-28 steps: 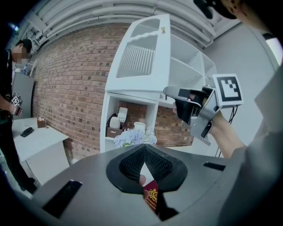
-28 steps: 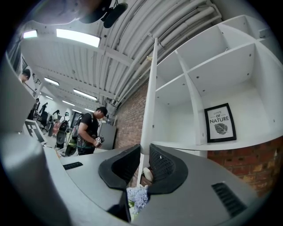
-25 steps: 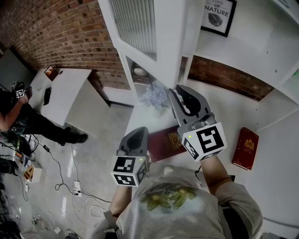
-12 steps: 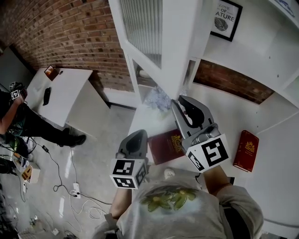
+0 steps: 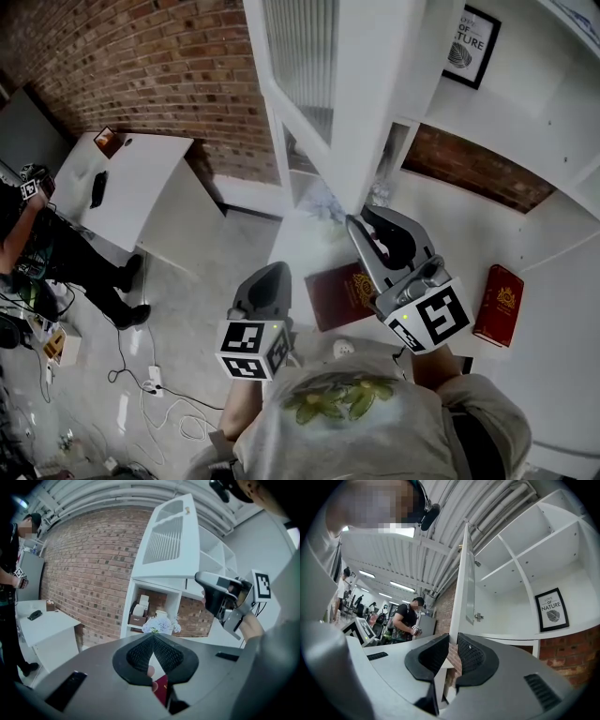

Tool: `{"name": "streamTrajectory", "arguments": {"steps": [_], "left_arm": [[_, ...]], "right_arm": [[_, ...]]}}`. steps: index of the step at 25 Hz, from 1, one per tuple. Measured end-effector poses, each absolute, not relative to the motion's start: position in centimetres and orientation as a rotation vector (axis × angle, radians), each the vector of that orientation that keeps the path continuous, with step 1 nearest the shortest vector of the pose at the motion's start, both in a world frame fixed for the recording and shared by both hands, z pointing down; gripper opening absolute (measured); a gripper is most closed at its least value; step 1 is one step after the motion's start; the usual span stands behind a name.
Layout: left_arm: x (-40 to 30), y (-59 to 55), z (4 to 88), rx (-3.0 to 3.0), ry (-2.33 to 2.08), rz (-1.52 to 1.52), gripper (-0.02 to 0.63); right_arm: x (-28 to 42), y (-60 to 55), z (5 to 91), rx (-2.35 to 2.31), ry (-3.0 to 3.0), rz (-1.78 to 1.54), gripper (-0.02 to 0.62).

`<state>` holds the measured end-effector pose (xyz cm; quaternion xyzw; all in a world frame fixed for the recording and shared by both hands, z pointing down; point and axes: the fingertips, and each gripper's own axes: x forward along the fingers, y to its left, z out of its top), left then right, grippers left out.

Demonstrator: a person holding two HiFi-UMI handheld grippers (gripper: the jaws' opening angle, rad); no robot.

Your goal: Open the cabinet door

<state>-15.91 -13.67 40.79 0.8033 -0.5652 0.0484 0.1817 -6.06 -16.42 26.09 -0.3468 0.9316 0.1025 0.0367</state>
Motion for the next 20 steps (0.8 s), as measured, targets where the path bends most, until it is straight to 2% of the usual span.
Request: {"name": "streamTrajectory", "arguments": {"steps": [20], "left_arm": [[-19.2, -13.9, 41.0, 2.230, -1.637, 0.099, 0.009]], "right_arm": [[-11.6, -13.9, 26.0, -0.793, 2.923, 0.389, 0.071]]}}
